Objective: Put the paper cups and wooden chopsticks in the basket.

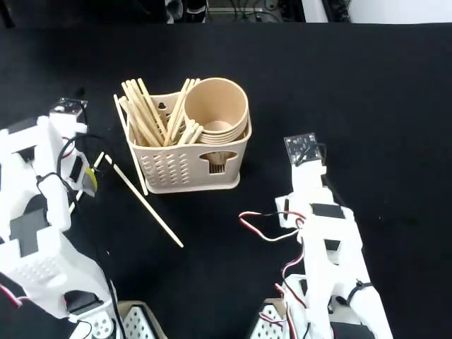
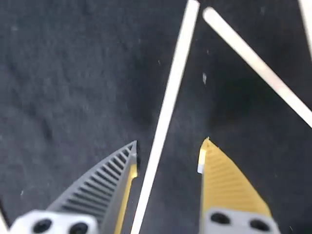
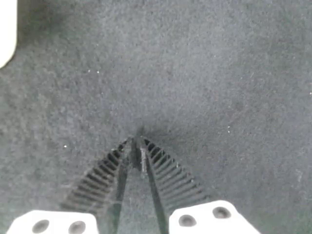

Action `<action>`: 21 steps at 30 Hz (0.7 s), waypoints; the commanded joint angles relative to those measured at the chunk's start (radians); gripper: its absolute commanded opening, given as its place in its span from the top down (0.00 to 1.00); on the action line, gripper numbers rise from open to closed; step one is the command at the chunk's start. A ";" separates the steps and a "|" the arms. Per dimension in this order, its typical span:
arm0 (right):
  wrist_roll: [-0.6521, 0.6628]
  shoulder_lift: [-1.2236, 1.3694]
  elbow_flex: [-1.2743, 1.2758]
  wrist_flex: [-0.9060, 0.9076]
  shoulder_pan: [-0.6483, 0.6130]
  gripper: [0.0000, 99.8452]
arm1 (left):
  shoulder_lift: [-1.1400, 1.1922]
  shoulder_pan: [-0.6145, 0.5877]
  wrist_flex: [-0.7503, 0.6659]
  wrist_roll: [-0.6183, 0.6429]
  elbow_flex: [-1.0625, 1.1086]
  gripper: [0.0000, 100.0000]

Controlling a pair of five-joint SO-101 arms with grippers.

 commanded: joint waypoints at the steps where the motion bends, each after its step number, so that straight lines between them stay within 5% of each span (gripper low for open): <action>1: 0.006 -0.004 -0.008 0.006 -0.005 0.99 | 0.031 0.016 -0.115 -0.006 0.015 0.79; 7: 0.006 -0.004 -0.008 0.006 -0.005 0.99 | 0.080 0.010 -0.149 -0.006 0.012 0.98; 21: 0.006 -0.004 -0.008 0.006 -0.005 0.99 | -0.446 0.010 0.160 0.000 0.035 0.97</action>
